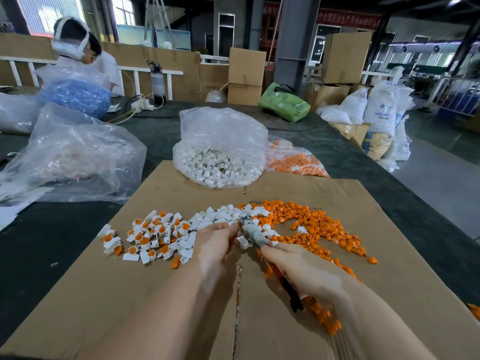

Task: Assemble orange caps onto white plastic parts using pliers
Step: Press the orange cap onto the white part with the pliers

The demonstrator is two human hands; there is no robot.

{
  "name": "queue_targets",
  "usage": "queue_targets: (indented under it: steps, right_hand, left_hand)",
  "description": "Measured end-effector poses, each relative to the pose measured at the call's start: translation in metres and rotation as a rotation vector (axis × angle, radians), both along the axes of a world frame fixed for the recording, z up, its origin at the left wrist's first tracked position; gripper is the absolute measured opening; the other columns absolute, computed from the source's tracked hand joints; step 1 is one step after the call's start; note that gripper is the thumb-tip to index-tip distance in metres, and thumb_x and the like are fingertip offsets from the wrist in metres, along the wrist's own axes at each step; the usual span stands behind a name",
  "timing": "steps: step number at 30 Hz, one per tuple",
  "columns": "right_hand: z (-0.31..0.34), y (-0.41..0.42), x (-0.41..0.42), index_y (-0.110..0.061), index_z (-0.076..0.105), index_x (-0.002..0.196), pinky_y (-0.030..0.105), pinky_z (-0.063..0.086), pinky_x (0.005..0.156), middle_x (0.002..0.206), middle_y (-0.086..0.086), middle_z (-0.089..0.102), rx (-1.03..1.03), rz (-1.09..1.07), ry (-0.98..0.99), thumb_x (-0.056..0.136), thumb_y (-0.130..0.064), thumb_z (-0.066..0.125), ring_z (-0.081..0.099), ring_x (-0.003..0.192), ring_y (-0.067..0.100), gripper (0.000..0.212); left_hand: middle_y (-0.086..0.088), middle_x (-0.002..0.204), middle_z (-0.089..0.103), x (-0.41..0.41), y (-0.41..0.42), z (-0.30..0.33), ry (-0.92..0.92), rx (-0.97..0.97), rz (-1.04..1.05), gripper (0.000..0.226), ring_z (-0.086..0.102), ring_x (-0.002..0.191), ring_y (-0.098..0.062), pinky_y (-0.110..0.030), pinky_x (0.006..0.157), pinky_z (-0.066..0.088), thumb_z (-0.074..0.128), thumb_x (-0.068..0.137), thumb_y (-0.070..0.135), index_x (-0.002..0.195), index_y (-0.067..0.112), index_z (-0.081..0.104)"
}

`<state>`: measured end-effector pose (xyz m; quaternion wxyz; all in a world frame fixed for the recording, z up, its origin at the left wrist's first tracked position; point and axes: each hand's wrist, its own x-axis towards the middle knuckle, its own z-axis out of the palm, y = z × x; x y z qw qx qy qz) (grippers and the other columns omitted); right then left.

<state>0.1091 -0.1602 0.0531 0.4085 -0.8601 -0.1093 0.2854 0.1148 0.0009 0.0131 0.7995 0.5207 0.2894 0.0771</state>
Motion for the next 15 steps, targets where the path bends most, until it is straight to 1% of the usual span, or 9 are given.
queue_targets:
  steps: [1, 3, 5, 6, 8, 9, 11, 13, 15]
  right_hand:
    - [0.0, 0.0, 0.0, -0.019, 0.05, 0.087, 0.032, 0.037, 0.07, 0.069, -0.003, 0.045, 0.009, 0.001, 0.004, 0.092, -0.057, 0.039, 0.049, 0.065, 0.013, 0.04]
    - [0.001, 0.001, -0.002, -0.02, 0.047, 0.082, 0.031, 0.035, 0.066, 0.066, -0.005, 0.04, 0.011, 0.011, -0.006, 0.093, -0.055, 0.04, 0.042, 0.059, 0.01, 0.037]
    - [0.001, 0.002, -0.004, -0.017, 0.049, 0.089, 0.031, 0.034, 0.065, 0.071, -0.003, 0.041, 0.029, 0.015, 0.005, 0.094, -0.053, 0.041, 0.043, 0.064, 0.012, 0.037]
    - [0.0, 0.002, -0.005, -0.016, 0.048, 0.09, 0.029, 0.035, 0.063, 0.071, -0.001, 0.042, 0.048, 0.016, 0.009, 0.094, -0.052, 0.042, 0.045, 0.065, 0.013, 0.037]
    - [0.001, 0.003, -0.008, -0.018, 0.045, 0.085, 0.018, 0.036, 0.053, 0.067, -0.003, 0.044, 0.05, 0.017, -0.033, 0.094, -0.051, 0.042, 0.045, 0.053, 0.006, 0.034]
    - [0.002, 0.003, -0.009, -0.02, 0.044, 0.082, 0.014, 0.035, 0.048, 0.067, -0.005, 0.044, 0.023, 0.021, -0.078, 0.094, -0.051, 0.042, 0.044, 0.049, 0.002, 0.034]
    - [0.003, 0.004, -0.011, -0.022, 0.042, 0.08, 0.018, 0.034, 0.053, 0.074, -0.006, 0.045, -0.06, 0.039, -0.188, 0.095, -0.053, 0.04, 0.044, 0.057, 0.003, 0.034]
    - [0.002, 0.005, -0.011, -0.023, 0.041, 0.079, 0.023, 0.03, 0.057, 0.08, -0.006, 0.044, -0.133, 0.06, -0.277, 0.095, -0.052, 0.038, 0.042, 0.065, 0.007, 0.033]
    - [0.002, 0.006, -0.012, -0.024, 0.039, 0.077, 0.023, 0.029, 0.057, 0.082, -0.006, 0.043, -0.155, 0.061, -0.321, 0.096, -0.05, 0.038, 0.041, 0.067, 0.007, 0.032]
  left_hand:
    - [-0.003, 0.057, 0.059, 0.0, 0.0, 0.0, 0.006, 0.012, 0.001, 0.021, 0.048, 0.052, -0.012, -0.022, 0.05, 0.04, 0.062, 0.087, 0.001, 0.067, 0.008, 0.059]
    - [-0.003, 0.055, 0.058, 0.001, 0.001, 0.0, 0.018, 0.017, -0.003, 0.02, 0.047, 0.048, -0.011, -0.017, 0.042, 0.041, 0.063, 0.087, 0.003, 0.068, 0.009, 0.059]
    - [-0.003, 0.057, 0.057, 0.001, 0.002, -0.001, 0.033, 0.008, -0.007, 0.02, 0.046, 0.043, -0.009, -0.015, 0.039, 0.041, 0.063, 0.087, 0.004, 0.069, 0.01, 0.057]
    - [-0.004, 0.058, 0.056, 0.002, 0.003, -0.001, 0.041, 0.005, -0.006, 0.021, 0.046, 0.043, -0.009, -0.016, 0.042, 0.041, 0.064, 0.087, 0.004, 0.068, 0.01, 0.057]
    - [-0.006, 0.059, 0.056, 0.003, 0.004, -0.002, 0.053, -0.008, 0.003, 0.023, 0.046, 0.044, -0.011, -0.021, 0.05, 0.037, 0.065, 0.086, 0.003, 0.066, 0.01, 0.057]
    - [-0.006, 0.06, 0.056, 0.003, 0.004, -0.002, 0.055, -0.018, 0.007, 0.023, 0.046, 0.044, -0.011, -0.021, 0.053, 0.035, 0.065, 0.085, 0.003, 0.065, 0.009, 0.056]
    - [-0.006, 0.063, 0.057, 0.003, 0.004, -0.003, 0.058, -0.044, 0.006, 0.021, 0.048, 0.046, -0.01, -0.022, 0.053, 0.038, 0.065, 0.085, 0.002, 0.067, 0.009, 0.056]
    - [-0.006, 0.067, 0.058, 0.003, 0.004, -0.003, 0.059, -0.062, 0.004, 0.019, 0.05, 0.054, -0.01, -0.02, 0.053, 0.042, 0.065, 0.085, 0.002, 0.07, 0.008, 0.057]
    - [-0.006, 0.07, 0.058, 0.003, 0.003, -0.003, 0.058, -0.066, 0.005, 0.016, 0.051, 0.058, -0.011, -0.018, 0.052, 0.044, 0.065, 0.085, 0.002, 0.072, 0.008, 0.057]
